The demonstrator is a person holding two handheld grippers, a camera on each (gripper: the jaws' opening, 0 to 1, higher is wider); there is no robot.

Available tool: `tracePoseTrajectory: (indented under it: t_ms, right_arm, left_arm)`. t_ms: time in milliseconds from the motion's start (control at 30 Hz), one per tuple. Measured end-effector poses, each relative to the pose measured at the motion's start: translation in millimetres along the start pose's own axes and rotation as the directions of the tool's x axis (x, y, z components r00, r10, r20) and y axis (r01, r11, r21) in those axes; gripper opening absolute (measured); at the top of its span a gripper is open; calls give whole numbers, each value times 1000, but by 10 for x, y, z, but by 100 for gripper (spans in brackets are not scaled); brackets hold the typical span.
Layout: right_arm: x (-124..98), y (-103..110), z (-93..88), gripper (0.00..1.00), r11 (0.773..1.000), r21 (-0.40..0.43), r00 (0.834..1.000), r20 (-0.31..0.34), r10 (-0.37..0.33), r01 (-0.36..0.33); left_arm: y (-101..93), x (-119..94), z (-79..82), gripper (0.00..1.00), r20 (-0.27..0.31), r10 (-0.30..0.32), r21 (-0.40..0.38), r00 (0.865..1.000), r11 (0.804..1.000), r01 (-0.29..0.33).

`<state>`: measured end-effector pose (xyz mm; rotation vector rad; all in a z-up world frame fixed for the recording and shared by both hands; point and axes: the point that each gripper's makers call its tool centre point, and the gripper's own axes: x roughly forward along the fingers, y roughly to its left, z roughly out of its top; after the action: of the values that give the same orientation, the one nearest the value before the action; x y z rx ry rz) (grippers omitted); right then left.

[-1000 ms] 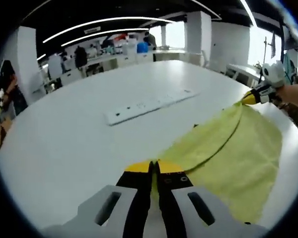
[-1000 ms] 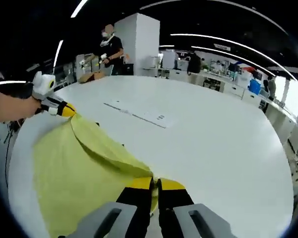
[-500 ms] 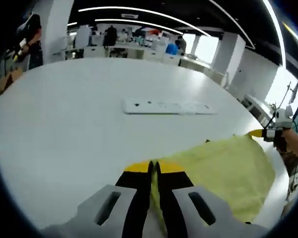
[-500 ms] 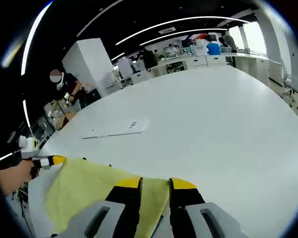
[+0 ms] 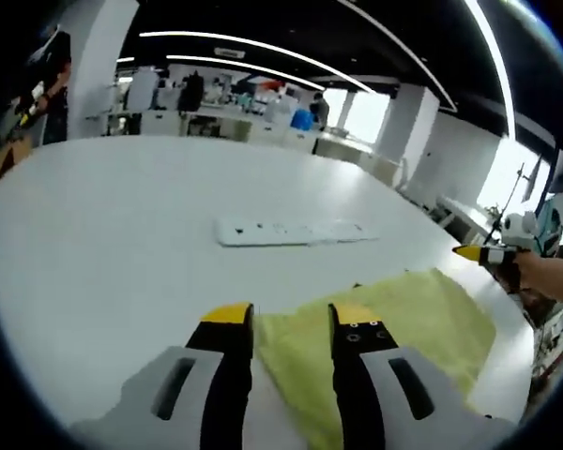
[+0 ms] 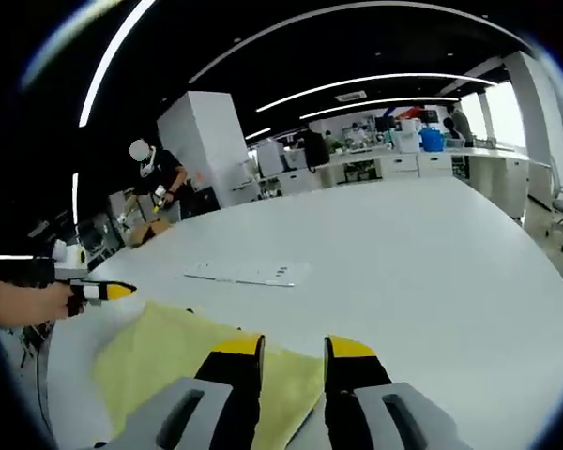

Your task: Fold the garment on the visible template until the final outline fits inside the template.

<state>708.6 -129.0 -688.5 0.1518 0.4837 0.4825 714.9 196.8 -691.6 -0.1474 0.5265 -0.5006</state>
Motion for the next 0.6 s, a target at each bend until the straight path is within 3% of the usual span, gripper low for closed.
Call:
tracePoseTrajectory:
  t_ms: [133, 467, 600]
  right_arm:
    - [-120, 131, -117, 20, 997, -78, 1000, -18, 24, -25]
    - [-416, 362, -364, 20, 988, -132, 997, -31, 76, -79]
    - [-538, 380, -440, 20, 987, -141, 996, -35, 77, -82]
  left_arm:
    - [-142, -172, -24, 26, 26, -36, 46, 999, 998, 35]
    - [-330, -530, -239, 24, 23, -74, 88, 997, 994, 72]
    - [-383, -639, -406, 24, -3, -78, 104, 997, 992, 78]
